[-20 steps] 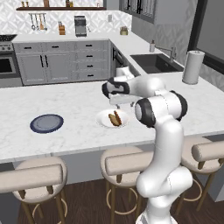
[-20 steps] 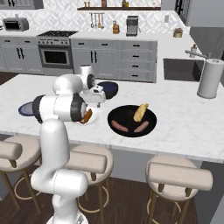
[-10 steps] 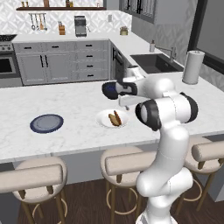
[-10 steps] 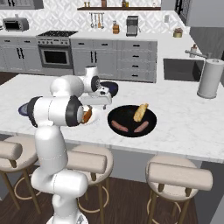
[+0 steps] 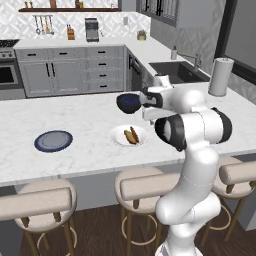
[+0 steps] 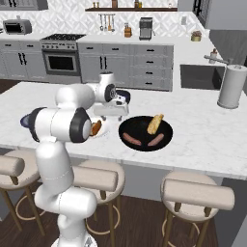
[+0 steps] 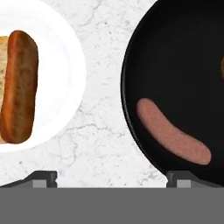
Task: Place one bun and one sausage from the bowl on each plate.
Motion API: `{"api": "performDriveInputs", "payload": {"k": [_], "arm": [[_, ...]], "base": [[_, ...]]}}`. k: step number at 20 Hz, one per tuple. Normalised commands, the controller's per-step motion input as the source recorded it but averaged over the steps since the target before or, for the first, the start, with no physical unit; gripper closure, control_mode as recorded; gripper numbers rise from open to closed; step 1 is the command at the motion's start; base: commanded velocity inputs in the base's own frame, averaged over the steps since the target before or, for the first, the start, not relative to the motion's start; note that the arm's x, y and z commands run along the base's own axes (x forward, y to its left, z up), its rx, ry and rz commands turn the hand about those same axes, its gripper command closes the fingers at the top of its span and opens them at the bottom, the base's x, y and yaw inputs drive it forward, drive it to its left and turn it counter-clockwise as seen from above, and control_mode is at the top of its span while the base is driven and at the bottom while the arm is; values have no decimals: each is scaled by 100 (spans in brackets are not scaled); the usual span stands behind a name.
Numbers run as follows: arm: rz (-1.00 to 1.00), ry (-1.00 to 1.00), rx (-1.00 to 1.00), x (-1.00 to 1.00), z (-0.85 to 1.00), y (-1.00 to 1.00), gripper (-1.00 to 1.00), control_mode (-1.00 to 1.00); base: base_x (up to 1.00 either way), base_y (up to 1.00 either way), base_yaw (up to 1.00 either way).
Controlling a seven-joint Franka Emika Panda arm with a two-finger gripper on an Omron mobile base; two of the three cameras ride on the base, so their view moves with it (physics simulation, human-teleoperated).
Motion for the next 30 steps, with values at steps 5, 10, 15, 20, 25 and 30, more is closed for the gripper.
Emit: {"api": "performDriveInputs", "payload": {"k": [5, 10, 15, 20, 25, 30], "arm": [[5, 0, 9, -6, 7, -79, -100, -100], [22, 0, 2, -39, 0, -36, -100, -100], [25, 0, 2, -15, 0, -12, -100, -100], [20, 0, 4, 3, -7, -9, -100, -100], [13, 1, 7, 26, -10, -13, -100, -100], [0, 6, 8, 36, -23, -28, -100, -100]], "base": [[0, 0, 0], [0, 0, 0], [0, 0, 0], [0, 0, 0], [0, 0, 0], [0, 0, 0]]}}
